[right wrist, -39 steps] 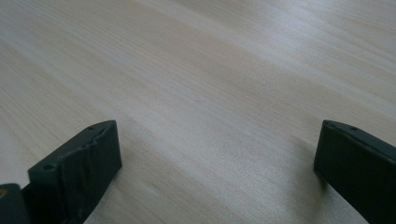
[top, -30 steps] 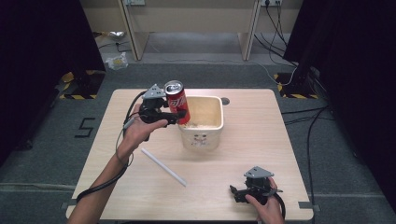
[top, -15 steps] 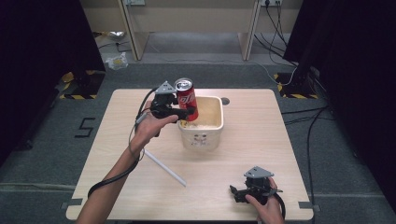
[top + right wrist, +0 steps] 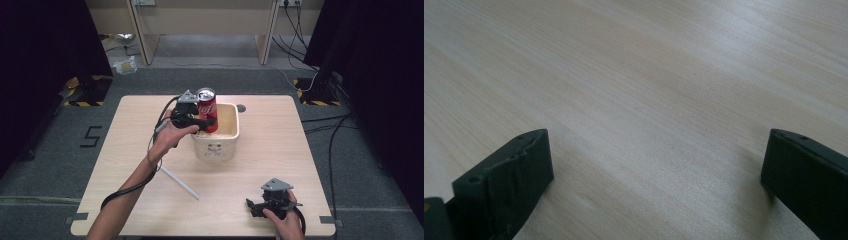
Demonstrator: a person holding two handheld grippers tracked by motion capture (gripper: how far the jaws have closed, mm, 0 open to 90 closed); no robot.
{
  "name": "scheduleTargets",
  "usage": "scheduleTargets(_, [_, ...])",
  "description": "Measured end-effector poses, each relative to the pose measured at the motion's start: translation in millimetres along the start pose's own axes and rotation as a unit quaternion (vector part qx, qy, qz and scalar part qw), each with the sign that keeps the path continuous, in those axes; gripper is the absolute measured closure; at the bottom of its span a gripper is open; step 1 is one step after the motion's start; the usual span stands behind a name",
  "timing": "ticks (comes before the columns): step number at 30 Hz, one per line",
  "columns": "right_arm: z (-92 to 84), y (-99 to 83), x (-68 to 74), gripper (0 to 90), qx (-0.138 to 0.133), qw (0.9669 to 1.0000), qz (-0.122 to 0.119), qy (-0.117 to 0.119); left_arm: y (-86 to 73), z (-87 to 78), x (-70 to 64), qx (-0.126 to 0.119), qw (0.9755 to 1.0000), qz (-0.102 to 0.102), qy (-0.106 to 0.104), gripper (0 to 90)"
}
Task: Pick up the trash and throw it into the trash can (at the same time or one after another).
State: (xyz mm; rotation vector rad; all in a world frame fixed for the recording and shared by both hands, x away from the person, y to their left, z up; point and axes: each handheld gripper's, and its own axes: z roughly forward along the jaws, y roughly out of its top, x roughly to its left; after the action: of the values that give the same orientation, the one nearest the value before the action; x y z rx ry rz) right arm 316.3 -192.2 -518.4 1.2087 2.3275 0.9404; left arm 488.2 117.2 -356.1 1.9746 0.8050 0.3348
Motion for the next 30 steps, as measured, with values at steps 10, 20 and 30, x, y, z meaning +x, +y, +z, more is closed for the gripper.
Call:
scheduleTargets(10, [-0.2, -0.1, -0.2, 0.5, 0.0, 1.0, -0.001, 0.001, -11.8, 11.5, 0.4, 0.026, 0.9996, 0.001, -0.005, 33.8])
scheduleTargets(20, [-0.2, -0.1, -0.2, 0.5, 0.0, 1.0, -0.001, 0.001, -17.4, 13.9, 1.0, 0.038, 0.9992, 0.001, -0.008, 33.7])
scheduleTargets(30, [-0.2, -0.1, 0.0, 0.4, 0.001, 1.0, -0.001, 0.001, -22.2, 16.2, 0.7, 0.053, 0.9986, 0.004, -0.008, 33.6])
